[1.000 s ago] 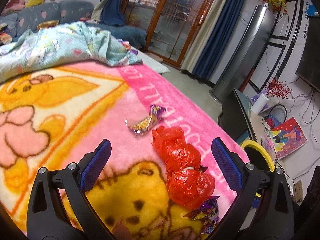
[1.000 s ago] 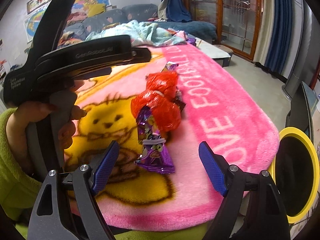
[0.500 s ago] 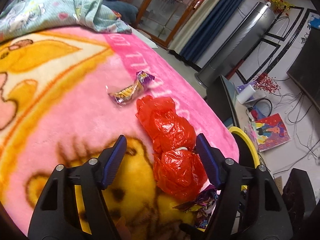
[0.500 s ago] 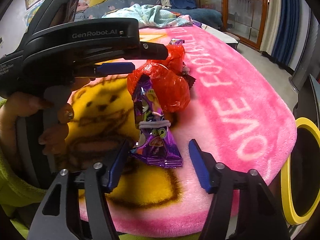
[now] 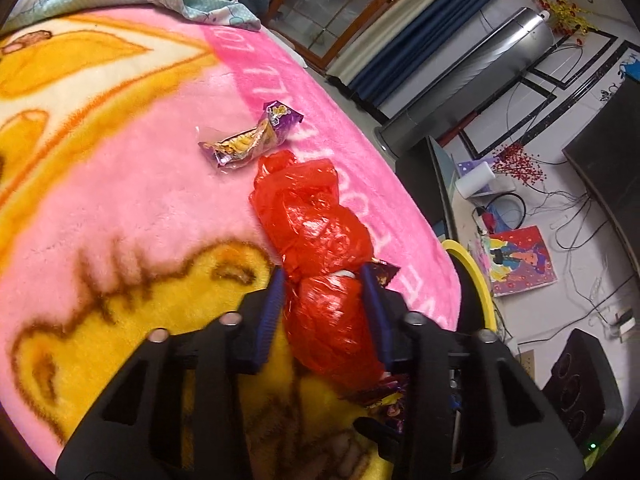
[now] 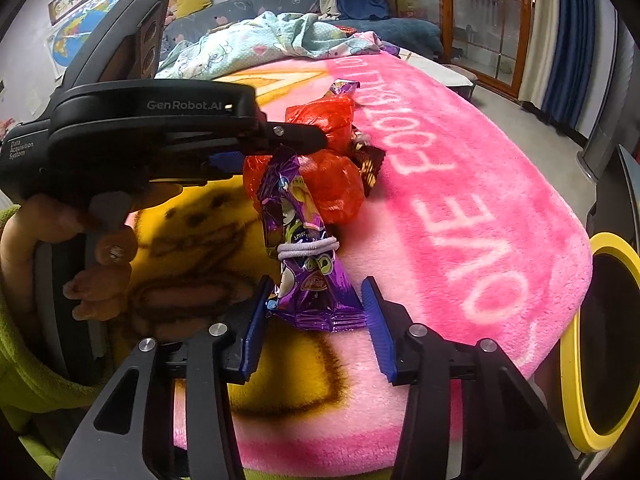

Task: Collect trash
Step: 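Grasp the red plastic bag with the left tool while the right tool grasps the purple wrapper, then carry the red bag and purple wrapper over the yellow-rimmed bin with both tools, then open both tools to drop the red bag and purple wrapper into the bin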

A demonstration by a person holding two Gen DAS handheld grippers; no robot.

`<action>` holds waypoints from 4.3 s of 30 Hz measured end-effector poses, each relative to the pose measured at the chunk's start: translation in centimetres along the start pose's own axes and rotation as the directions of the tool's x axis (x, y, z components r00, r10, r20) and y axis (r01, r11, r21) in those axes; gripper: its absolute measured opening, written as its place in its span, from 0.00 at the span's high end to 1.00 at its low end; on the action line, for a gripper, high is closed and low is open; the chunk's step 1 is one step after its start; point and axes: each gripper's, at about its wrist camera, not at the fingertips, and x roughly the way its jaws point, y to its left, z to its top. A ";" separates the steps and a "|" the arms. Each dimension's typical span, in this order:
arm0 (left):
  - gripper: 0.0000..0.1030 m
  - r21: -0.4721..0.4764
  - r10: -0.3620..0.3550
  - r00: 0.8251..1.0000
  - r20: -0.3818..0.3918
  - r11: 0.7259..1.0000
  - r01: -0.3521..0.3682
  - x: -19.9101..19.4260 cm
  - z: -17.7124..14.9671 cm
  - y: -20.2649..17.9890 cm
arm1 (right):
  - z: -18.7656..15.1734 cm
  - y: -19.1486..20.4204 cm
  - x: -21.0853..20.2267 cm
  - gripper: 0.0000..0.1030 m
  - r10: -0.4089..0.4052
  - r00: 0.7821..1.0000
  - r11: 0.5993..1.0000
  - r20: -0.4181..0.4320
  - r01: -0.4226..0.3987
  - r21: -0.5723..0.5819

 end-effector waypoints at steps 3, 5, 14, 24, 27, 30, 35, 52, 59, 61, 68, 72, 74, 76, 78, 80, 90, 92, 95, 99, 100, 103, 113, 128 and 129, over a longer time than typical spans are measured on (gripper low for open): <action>0.77 0.011 0.002 1.000 0.007 1.000 -0.002 -0.4 0.1 -0.3 | 0.0 -0.1 -0.1 0.59 0.001 1.000 1.000 -0.002 -0.001 0.000; 0.77 0.018 0.007 1.000 0.021 1.000 -0.007 -0.9 0.2 -0.6 | 0.0 -0.2 -0.1 0.60 0.002 1.000 1.000 -0.002 -0.002 0.001; 0.78 0.062 0.038 0.992 0.123 0.997 -0.046 -4.1 1.3 -1.9 | 0.4 -0.6 -1.2 0.61 0.015 1.000 1.000 0.019 -0.015 0.021; 0.78 0.118 0.063 0.981 0.186 0.989 -0.086 -5.7 1.3 -4.0 | 1.3 -2.7 -3.8 0.61 -0.008 0.996 0.997 0.092 0.001 0.078; 0.78 0.151 0.058 0.980 0.193 0.985 -0.088 -6.0 1.2 -5.0 | 1.7 -3.7 -4.7 0.61 -0.025 0.992 0.994 0.123 0.012 0.104; 0.78 0.180 0.051 0.979 0.197 0.980 -0.088 -6.0 1.1 -6.1 | 2.0 -4.9 -5.7 0.61 -0.044 0.987 0.990 0.155 0.022 0.140; 0.78 0.224 0.037 0.980 0.196 0.971 -0.081 -5.8 0.8 -7.7 | 2.3 -6.7 -6.9 0.61 -0.076 0.979 0.981 0.188 0.039 0.192; 0.78 0.344 -0.010 0.988 0.157 0.938 -0.045 -3.6 -0.6 -12.3 | 2.0 -12.4 -9.9 0.61 -0.182 0.951 0.934 0.251 0.087 0.348; 0.78 0.390 -0.028 0.990 0.137 0.920 -0.028 -2.3 -1.2 -14.6 | 1.4 -15.0 -10.9 0.61 -0.230 0.938 0.904 0.259 0.108 0.413; 0.78 0.401 -0.034 0.991 0.129 0.916 -0.021 -1.9 -1.4 -15.2 | 1.2 -15.7 -11.3 0.61 -0.249 0.933 0.895 0.262 0.118 0.430; 0.78 0.453 -0.056 0.994 0.099 0.892 0.005 -0.4 -2.4 -17.3 | 0.4 -18.2 -12.0 0.61 -0.297 0.920 0.858 0.257 0.139 0.494; 0.78 0.477 -0.063 0.995 0.082 0.879 0.016 0.5 -3.1 -18.5 | -0.3 -19.2 -12.5 0.61 -0.313 0.914 0.839 0.257 0.139 0.527; 0.78 0.490 -0.067 0.995 0.074 0.871 0.022 0.9 -3.3 -19.0 | -0.7 -20.0 -12.8 0.61 -0.324 0.911 0.827 0.257 0.141 0.544; 0.78 0.501 -0.071 0.995 0.069 0.865 0.026 1.2 -3.6 -19.6 | -1.1 -20.7 -13.1 0.61 -0.334 0.908 0.815 0.254 0.143 0.562; 0.78 0.509 -0.074 0.995 0.063 0.860 0.031 1.5 -3.8 -20.0 | -1.4 -21.1 -13.2 0.61 -0.343 0.905 0.804 0.252 0.144 0.577; 0.78 0.520 -0.077 0.995 0.057 0.853 0.036 1.9 -4.0 -20.5 | -1.8 -21.7 -13.4 0.61 -0.351 0.903 0.794 0.249 0.146 0.590; 0.78 0.557 -0.092 0.995 0.028 0.829 0.061 3.8 -4.6 -22.5 | -3.4 -24.6 -14.0 0.60 -0.385 0.895 0.743 0.226 0.155 0.651; 0.78 0.565 -0.093 0.995 0.018 0.822 0.067 4.4 -4.9 -23.0 | -3.9 -25.2 -14.1 0.60 -0.394 0.893 0.730 0.219 0.159 0.664; 0.78 0.576 -0.097 0.995 0.004 0.814 0.077 5.2 -5.2 -23.5 | -4.5 -26.2 -14.1 0.60 -0.401 0.893 0.713 0.203 0.165 0.682; 0.78 0.589 -0.099 0.995 -0.016 0.803 0.090 6.2 -5.6 -24.2 | -5.6 -27.3 -13.9 0.59 -0.406 0.897 0.690 0.174 0.176 0.702; 0.78 0.593 -0.099 0.995 -0.023 0.800 0.093 6.7 -5.8 -24.4 | -5.8 -27.4 -13.8 0.59 -0.406 0.898 0.685 0.168 0.178 0.706; 0.78 0.598 -0.094 0.995 -0.042 0.795 0.101 7.6 -6.1 -24.6 | -6.4 -28.2 -13.6 0.59 -0.409 0.900 0.666 0.151 0.182 0.723; 0.77 0.595 -0.098 0.990 -0.106 0.791 0.142 11.0 -6.5 -25.4 | -9.5 -31.5 -12.8 0.57 -0.410 0.907 0.582 0.091 0.183 0.793; 0.20 0.536 -0.071 0.996 -0.049 0.840 0.086 12.4 -4.2 -24.3 | -10.3 -32.0 -13.5 0.43 -0.425 0.900 0.546 0.096 0.171 0.820; 0.15 0.527 -0.062 0.998 -0.025 0.847 0.066 11.8 -3.8 -23.8 | -9.8 -31.5 -13.5 0.42 -0.422 0.900 0.561 0.107 0.166 0.811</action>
